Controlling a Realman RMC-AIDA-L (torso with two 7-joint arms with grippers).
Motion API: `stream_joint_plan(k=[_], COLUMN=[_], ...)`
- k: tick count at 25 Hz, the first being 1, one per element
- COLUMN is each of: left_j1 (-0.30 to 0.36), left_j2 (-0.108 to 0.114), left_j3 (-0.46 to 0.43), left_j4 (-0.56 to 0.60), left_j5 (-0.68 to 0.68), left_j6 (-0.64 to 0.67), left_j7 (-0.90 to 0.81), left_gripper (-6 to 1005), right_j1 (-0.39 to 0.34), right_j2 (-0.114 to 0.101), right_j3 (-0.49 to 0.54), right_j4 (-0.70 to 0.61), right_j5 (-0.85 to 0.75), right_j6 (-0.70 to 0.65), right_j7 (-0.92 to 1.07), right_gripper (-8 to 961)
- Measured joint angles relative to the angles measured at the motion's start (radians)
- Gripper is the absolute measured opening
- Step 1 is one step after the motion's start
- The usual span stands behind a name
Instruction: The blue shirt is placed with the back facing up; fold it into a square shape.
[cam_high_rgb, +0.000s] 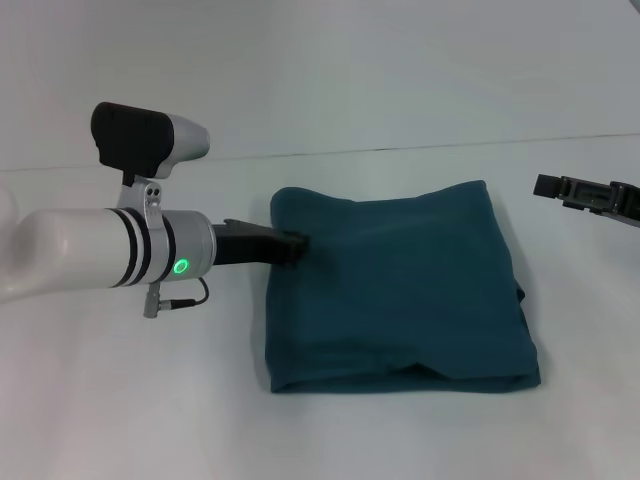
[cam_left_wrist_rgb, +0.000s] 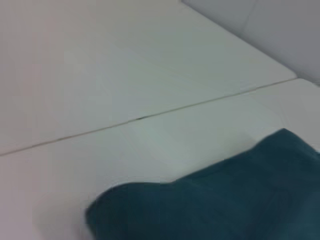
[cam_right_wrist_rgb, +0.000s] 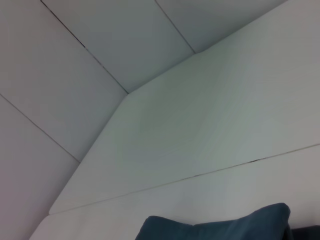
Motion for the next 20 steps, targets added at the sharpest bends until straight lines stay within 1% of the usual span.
stream_joint_plan(k=[6,10,12,15,17,20], left_j1=[0.019,0.064,0.106,0.18,0.207,0.22], left_j2=[-0.003,-0.004,-0.01,-0.025,-0.029,-0.03], left_j3=[-0.007,-0.01,-0.014,-0.043,-0.067,-0.111], left_j4=[0.034,0.099,0.169,0.284,0.317,0.329], left_j5=[0.001,0.001,0.002,-0.001,-0.005,-0.008], left_j6=[0.035,0.093,0.143,0.255,0.322,0.411], left_j7=[-0.001,-0.01,-0.019,-0.014,-0.004,0.013], left_gripper=[151,337,424,548,615,694], right_j1=[0.001,0.001,-0.001,-0.005,-0.009,-0.017], right_j2=[-0.001,-0.001,-0.001,0.0,0.0,0.003], right_j3=[0.0,0.0,0.0,0.0,0.0,0.005], right_j4=[0.0,0.0,0.0,0.0,0.0,0.0], right_j5=[-0.001,-0.01,-0.01,-0.011,-0.011,-0.008], right_j6=[0.001,0.002,0.001,0.001,0.0,-0.013], right_j7=[-0.001,-0.002,-0.007,-0.01,-0.021,-0.043], right_gripper=[919,920,921,922,923,924])
